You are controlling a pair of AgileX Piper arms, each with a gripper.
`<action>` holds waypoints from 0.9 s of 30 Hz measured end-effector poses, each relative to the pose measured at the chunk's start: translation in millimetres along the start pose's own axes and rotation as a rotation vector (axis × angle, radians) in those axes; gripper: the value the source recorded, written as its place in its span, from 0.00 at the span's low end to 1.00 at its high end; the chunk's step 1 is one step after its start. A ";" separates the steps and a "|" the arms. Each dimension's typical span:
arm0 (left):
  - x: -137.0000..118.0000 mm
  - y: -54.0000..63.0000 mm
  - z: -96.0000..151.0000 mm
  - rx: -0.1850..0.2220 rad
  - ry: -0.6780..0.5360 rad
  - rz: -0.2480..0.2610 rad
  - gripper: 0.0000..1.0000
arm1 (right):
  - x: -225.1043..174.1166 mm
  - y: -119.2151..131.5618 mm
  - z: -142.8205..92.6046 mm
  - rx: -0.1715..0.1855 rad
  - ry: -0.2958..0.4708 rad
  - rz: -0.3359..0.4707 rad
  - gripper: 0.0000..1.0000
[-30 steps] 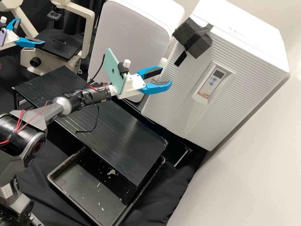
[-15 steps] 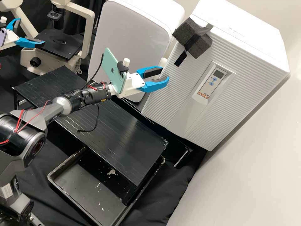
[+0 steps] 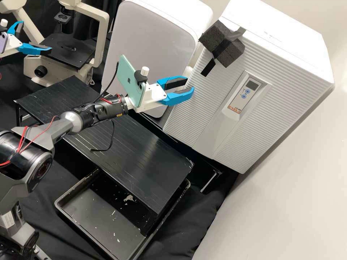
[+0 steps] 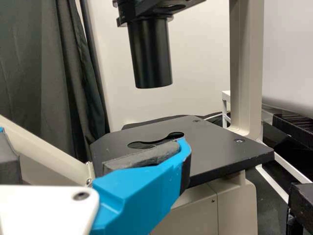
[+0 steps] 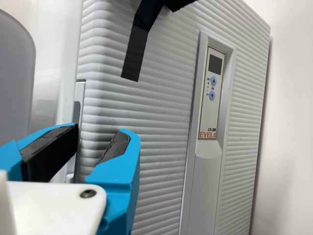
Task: Open the incubator door
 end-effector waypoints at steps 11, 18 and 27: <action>0.0 0.0 0.0 0.000 0.000 0.000 1.00 | 0.1 0.9 2.9 0.003 0.008 -0.001 0.00; 0.0 0.0 0.0 0.000 0.000 0.000 1.00 | -1.9 7.1 5.7 0.016 0.018 -0.021 0.00; 0.0 0.0 0.0 0.000 0.000 0.000 1.00 | -10.2 16.7 10.4 0.019 0.018 -0.022 0.00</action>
